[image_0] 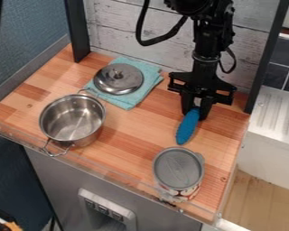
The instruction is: Moved blue spoon to the right side of the table above can
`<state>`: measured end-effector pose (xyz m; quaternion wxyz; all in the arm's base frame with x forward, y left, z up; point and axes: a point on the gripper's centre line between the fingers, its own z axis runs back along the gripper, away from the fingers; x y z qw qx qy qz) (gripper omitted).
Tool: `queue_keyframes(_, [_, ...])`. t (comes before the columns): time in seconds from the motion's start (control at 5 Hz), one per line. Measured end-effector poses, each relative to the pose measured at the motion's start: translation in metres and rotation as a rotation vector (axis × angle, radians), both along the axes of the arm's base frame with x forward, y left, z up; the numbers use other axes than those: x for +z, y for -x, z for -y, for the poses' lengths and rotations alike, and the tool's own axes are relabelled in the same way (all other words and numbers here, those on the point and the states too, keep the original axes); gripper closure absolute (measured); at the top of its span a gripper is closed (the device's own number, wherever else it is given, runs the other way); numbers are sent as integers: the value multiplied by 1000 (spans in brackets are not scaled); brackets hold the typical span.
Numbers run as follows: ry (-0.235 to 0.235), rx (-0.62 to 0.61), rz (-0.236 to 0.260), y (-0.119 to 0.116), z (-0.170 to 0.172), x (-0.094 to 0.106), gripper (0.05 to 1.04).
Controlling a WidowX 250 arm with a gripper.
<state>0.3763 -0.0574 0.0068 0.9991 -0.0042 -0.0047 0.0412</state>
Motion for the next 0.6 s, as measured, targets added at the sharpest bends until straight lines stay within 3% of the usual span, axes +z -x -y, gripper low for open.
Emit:
queue_keyframes(0.2, [-4,-4,-2,8,-1,3,383])
queue_keyframes(0.4, [-6,-8,65,7,-2,31,114])
queue_keyframes(0.6, [-14,-29,110,13,1,54,77])
